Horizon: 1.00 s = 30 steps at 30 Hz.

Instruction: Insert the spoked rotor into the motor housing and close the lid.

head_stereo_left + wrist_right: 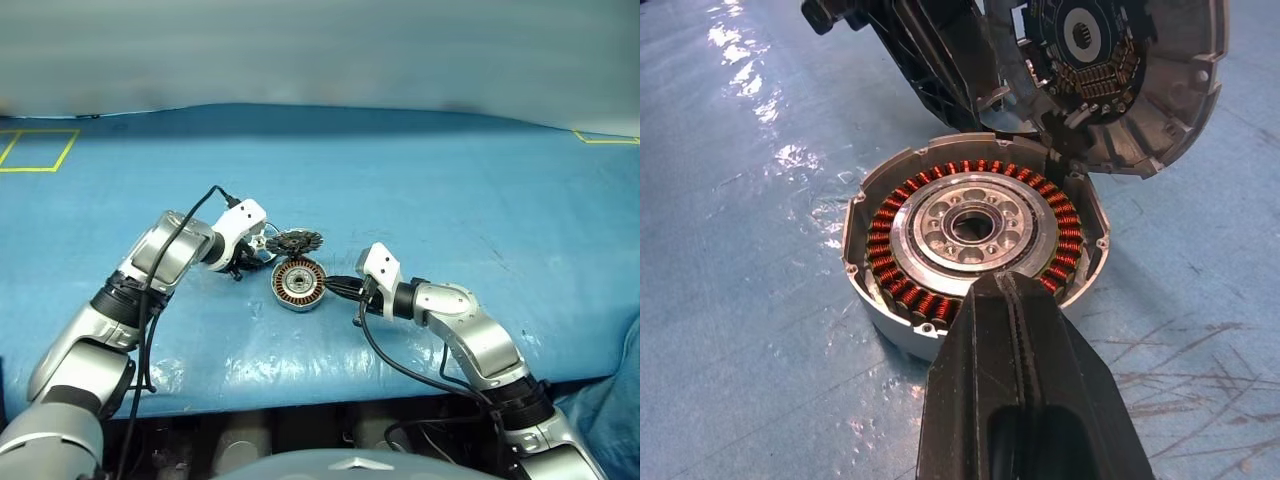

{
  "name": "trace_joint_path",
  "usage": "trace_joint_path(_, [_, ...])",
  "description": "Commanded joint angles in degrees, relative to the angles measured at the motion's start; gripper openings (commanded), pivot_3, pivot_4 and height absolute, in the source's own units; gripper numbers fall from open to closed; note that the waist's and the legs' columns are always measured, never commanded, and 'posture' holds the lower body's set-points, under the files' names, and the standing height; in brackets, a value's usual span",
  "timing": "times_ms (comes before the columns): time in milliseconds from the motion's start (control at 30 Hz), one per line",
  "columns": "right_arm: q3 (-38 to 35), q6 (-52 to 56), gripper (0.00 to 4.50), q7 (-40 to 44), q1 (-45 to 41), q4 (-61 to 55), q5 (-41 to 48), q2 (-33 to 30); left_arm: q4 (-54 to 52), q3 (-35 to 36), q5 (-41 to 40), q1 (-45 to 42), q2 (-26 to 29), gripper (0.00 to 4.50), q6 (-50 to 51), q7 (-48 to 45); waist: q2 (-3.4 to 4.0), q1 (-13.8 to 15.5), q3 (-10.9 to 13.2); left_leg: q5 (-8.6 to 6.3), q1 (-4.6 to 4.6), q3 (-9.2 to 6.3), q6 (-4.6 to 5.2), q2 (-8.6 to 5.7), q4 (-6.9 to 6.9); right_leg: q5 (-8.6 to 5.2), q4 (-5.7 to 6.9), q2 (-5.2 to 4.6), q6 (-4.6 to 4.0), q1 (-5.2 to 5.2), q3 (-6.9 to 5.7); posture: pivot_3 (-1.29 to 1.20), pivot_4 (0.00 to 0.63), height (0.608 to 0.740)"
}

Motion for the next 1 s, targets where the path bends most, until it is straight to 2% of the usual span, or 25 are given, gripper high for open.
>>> trace_joint_path(33, [-0.4, -1.2, 0.00, 0.3, -0.5, -0.8, 0.0, 0.0, -0.2, 2.1, -0.3, 0.2, -0.1, 1.12, -0.7, 1.0, 0.00, 0.0, 0.0, 0.00, 0.00, 0.00, 0.00, 0.00, 0.00, 0.00, 0.00, 0.00, 0.00, 0.00, 0.00, 0.00, 0.150, 0.740])
trace_joint_path(100, [-0.4, -1.2, 0.00, 0.2, -0.4, -0.8, 0.0, 0.2, -0.5, 2.3, -0.4, 0.5, 0.2, 0.56, -0.7, 1.1, 0.00, 0.0, 0.0, 0.00, 0.01, 0.00, 0.00, 0.00, 0.00, 0.00, 0.01, 0.00, 0.00, 0.00, 0.00, 0.00, 0.150, 0.740])
trace_joint_path(533, [-0.4, -1.9, 0.00, -0.2, -0.1, -0.5, -0.1, 0.6, -7.5, 8.3, -3.1, 6.2, 2.1, 0.56, -2.3, 2.2, 0.00, 0.0, 0.0, 0.00, 0.01, 0.01, 0.00, 0.01, 0.00, 0.08, 0.00, 0.00, -0.13, 0.00, 0.01, 0.00, 0.150, 0.740])
trace_joint_path(633, [-0.3, -2.0, 0.00, -0.1, -0.1, -0.3, -0.1, 0.7, -9.2, 11.3, -4.2, 8.1, 2.5, 0.01, -3.3, 2.9, 0.00, 0.0, 0.0, 0.00, 0.01, 0.01, 0.00, 0.01, 0.00, 0.07, 0.01, 0.00, -0.12, 0.00, 0.01, 0.00, 0.150, 0.740])
trace_joint_path(1000, [0.5, -2.6, 0.00, 0.2, -1.0, 1.0, -0.6, 1.3, -15.7, 16.9, -8.7, 11.2, 4.7, 0.01, -1.1, 3.5, 0.00, 0.0, 0.0, 0.00, 0.01, 0.01, 0.00, 0.01, 0.01, 0.08, 0.00, -0.01, -0.14, 0.00, 0.01, 0.00, 0.150, 0.740])
